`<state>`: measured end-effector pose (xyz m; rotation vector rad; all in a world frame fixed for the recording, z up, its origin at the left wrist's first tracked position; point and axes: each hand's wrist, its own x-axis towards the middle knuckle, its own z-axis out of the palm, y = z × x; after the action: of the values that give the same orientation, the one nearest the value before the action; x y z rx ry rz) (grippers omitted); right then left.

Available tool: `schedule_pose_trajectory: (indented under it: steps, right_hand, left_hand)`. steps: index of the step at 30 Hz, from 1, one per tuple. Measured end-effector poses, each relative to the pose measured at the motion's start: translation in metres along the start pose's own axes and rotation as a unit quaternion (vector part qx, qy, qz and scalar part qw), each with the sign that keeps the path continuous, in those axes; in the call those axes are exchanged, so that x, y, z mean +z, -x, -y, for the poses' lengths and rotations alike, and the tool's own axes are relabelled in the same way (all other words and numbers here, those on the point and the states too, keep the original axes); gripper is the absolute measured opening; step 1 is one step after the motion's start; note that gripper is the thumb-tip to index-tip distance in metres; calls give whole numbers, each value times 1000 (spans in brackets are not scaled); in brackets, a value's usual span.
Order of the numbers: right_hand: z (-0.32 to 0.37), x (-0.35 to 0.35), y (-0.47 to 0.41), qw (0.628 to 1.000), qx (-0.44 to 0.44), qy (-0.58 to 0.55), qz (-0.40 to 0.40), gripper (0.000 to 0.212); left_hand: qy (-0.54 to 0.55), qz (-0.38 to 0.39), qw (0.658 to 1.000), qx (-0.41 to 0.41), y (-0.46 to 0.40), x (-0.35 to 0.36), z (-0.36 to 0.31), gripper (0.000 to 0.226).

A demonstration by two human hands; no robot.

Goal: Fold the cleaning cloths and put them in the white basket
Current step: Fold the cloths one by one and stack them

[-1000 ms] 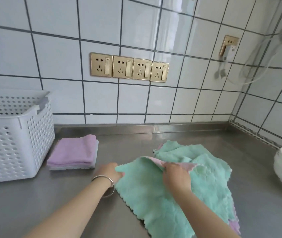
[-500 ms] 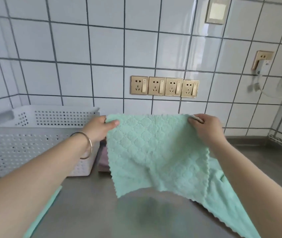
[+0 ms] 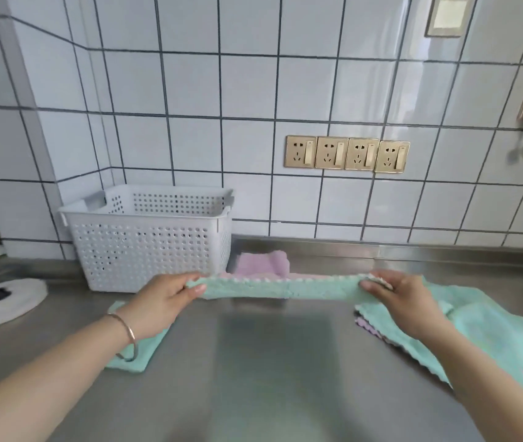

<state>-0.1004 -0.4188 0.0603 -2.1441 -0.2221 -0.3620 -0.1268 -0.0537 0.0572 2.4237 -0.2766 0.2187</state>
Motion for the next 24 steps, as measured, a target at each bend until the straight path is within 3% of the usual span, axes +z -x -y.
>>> schedule_pose_trajectory:
  steps: [3, 6, 13, 19, 24]
  right_hand:
    - [-34, 14, 51, 992, 40, 13, 119, 21]
    - [-51, 21, 91, 978, 51, 51, 196, 44]
    - [-39, 15, 123, 955, 50, 130, 263, 52]
    - [-48, 21, 95, 957, 103, 73, 260, 33]
    - [-62, 42, 61, 964, 119, 143, 190, 35]
  left_hand:
    - [-44, 95, 994, -7, 48, 29, 19, 21]
    - [-44, 146, 988, -25, 82, 47, 31, 15]
    - [-45, 233, 969, -67, 106, 50, 43, 37]
    - [-33, 178, 974, -139, 67, 57, 39, 41]
    - [-19, 87, 979, -186, 26, 79, 43, 42]
